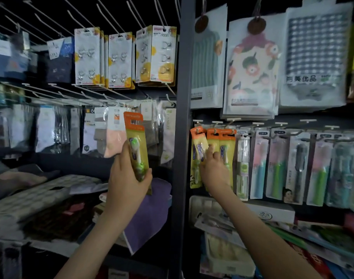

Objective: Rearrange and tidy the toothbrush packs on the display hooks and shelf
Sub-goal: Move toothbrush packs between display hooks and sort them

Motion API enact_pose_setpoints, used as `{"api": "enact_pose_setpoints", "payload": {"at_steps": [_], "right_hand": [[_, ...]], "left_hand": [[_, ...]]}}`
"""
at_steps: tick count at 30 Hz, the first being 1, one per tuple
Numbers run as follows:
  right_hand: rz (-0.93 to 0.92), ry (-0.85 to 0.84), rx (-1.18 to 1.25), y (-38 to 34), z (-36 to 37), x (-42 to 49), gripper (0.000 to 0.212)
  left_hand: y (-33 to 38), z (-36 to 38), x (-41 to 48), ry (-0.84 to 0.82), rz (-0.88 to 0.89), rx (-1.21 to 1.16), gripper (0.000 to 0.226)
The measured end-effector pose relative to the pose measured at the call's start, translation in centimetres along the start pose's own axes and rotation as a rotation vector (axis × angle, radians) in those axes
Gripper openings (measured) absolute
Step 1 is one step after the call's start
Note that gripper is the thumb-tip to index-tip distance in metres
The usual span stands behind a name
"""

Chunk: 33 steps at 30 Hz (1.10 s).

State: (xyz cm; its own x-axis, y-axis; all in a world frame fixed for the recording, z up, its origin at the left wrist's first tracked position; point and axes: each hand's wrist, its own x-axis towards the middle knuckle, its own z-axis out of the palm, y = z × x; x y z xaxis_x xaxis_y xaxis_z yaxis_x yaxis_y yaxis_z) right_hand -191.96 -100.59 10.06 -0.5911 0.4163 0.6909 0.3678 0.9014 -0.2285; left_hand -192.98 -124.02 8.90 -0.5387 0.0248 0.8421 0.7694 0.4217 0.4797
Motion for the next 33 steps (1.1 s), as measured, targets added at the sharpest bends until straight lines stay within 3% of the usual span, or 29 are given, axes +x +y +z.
{"api": "enact_pose_setpoints", "payload": {"at_steps": [6, 8, 10, 12, 14, 16, 19, 22, 26, 30, 33], "right_hand": [[0.057, -0.141, 0.038, -1.5, 0.3, 1.4, 0.069], [0.037, -0.087, 0.154, -1.5, -0.3, 0.6, 0.064], [-0.019, 0.08, 0.386, -1.2, -1.4, -0.7, 0.051], [-0.095, 0.125, 0.745, -1.0, -3.2, -2.5, 0.037], [-0.22, -0.058, 1.142, -1.0, -5.4, -4.5, 0.023], [-0.324, -0.265, 1.279, -1.0, -6.6, -5.9, 0.018], [-0.272, -0.237, 1.265, -0.4, -6.8, -6.0, 0.02], [-0.13, -0.171, 1.334, 1.4, -7.3, -4.8, 0.02], [-0.17, -0.145, 0.82, 4.6, -6.9, -3.0, 0.015], [-0.193, -0.217, 0.566, 5.4, -6.1, -1.8, 0.063], [-0.169, -0.154, 0.573, 5.2, -5.4, -0.8, 0.07]], "left_hand": [[0.3, 1.3, -1.0, -0.049, -0.001, -0.001, 0.088], [0.9, 1.8, -1.6, -0.048, 0.022, 0.004, 0.088], [1.9, 2.5, -2.1, -0.042, 0.059, 0.021, 0.087], [2.8, 3.5, -2.4, -0.026, 0.103, 0.045, 0.087], [3.7, 4.9, -2.6, -0.023, 0.168, 0.063, 0.086], [4.7, 6.5, -2.8, -0.019, 0.224, 0.081, 0.087], [6.2, 8.1, -3.0, -0.035, 0.294, 0.044, 0.089], [6.8, 8.5, -2.6, 0.0, 0.411, 0.071, 0.074], [5.8, 9.3, -0.7, 0.073, 0.458, 0.278, 0.073], [4.3, 11.0, 1.3, 0.07, 0.45, 0.444, 0.078], [4.0, 11.8, 1.7, 0.118, 0.464, 0.475, 0.074]]}}
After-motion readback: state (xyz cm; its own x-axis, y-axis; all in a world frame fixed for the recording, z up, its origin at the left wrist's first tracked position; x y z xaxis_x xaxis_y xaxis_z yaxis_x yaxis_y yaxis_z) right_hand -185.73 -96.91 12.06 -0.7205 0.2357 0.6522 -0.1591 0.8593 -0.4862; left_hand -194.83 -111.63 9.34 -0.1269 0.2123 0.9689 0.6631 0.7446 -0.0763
